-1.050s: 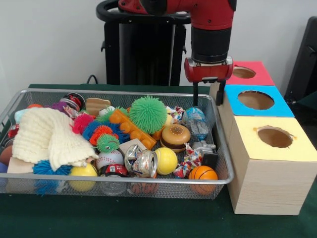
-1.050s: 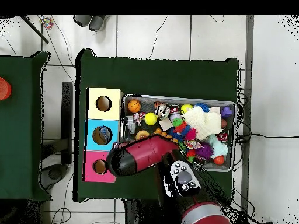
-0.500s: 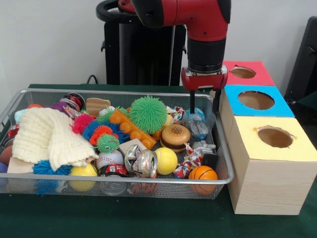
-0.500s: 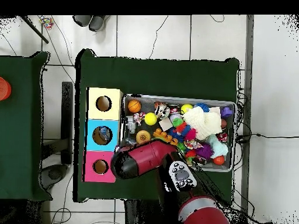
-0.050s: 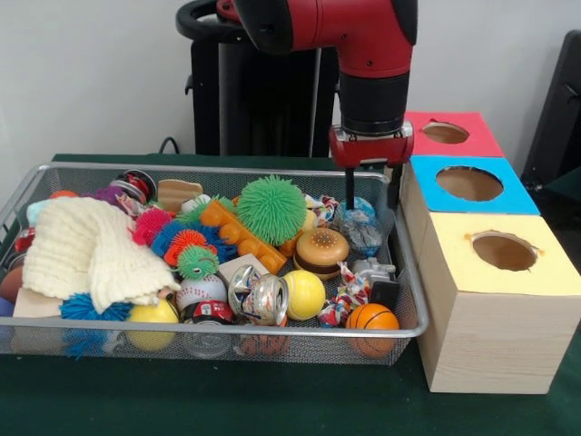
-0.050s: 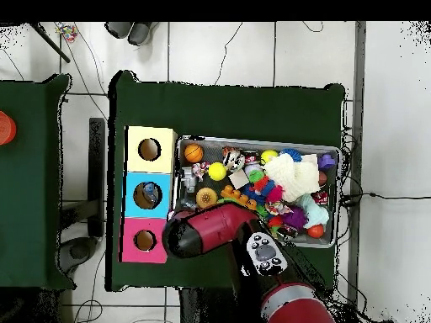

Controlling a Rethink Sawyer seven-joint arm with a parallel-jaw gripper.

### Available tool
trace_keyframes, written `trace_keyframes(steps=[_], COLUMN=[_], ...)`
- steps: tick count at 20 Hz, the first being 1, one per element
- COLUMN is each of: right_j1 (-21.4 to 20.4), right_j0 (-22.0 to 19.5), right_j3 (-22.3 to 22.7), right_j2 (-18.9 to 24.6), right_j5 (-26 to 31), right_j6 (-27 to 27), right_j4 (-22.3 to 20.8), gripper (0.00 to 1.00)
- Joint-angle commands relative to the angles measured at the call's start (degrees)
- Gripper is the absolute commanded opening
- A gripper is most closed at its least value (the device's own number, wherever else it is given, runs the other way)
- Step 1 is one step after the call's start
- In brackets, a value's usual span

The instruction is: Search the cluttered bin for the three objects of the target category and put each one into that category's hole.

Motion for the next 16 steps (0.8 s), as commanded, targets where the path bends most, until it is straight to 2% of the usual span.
trace_keyframes(steps=[1, 10, 16], right_j1=[3.45, 0.54, 1.69], right_j0=[-3.06, -7.94, -7.10], right_j3=[-1.95, -1.98, -5.96], right_j2=[-0.19, 4.31, 4.28], right_j5=[-2.65, 3.53, 6.40], right_j6=[-0.03, -5.00, -5.10], right_j4=[-3.96, -2.27, -1.65], gripper=[1.00, 1.00, 1.00])
